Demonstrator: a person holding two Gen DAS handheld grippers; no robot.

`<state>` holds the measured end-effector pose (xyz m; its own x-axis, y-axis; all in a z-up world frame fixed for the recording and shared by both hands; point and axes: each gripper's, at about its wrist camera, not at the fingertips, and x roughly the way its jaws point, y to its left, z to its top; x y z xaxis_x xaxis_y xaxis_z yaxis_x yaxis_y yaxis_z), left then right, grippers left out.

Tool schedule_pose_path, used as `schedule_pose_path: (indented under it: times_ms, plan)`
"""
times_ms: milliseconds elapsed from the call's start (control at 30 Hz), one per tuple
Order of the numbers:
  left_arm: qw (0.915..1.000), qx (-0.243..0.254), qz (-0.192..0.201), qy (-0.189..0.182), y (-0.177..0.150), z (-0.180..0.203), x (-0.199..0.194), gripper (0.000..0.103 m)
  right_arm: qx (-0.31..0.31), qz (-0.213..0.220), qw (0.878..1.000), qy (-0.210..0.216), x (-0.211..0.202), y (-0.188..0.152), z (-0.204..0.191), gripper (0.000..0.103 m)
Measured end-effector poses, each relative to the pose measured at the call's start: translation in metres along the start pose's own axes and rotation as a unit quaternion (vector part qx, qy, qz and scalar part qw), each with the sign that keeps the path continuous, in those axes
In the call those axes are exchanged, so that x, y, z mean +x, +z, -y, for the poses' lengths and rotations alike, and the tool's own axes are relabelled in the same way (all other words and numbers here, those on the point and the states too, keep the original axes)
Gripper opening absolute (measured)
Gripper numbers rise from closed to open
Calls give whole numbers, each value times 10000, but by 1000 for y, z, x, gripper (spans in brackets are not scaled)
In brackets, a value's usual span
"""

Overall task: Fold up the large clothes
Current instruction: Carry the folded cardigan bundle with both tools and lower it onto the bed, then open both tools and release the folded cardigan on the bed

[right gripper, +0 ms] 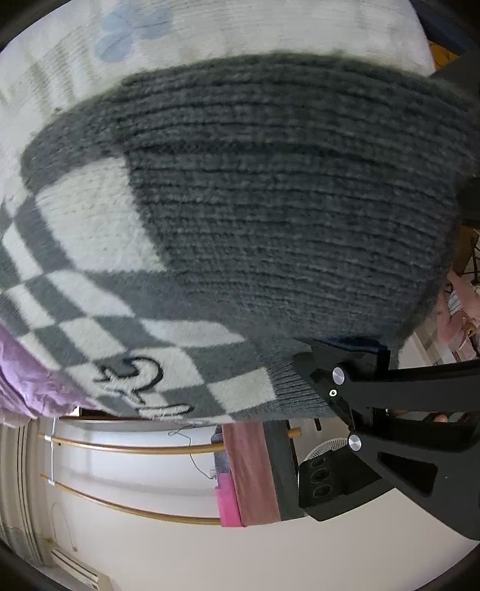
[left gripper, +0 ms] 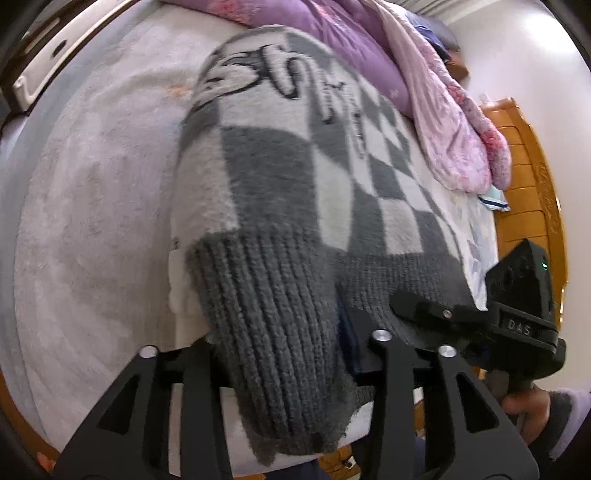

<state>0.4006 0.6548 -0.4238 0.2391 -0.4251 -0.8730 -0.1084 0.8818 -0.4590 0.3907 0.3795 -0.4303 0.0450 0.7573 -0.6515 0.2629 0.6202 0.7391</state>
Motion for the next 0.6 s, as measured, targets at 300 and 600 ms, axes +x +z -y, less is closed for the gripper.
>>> schedule_pose_path:
  times_ms: [300,600]
  plan:
    - [9940,-52,-70,1088,-4,7,-12,75,-67,174,9969,-759,-18,-17,-2,55]
    - [9756,-413,834,1986,-24,40,-83,75,-1166,646,9854,-1062,-110,-8,-13,45]
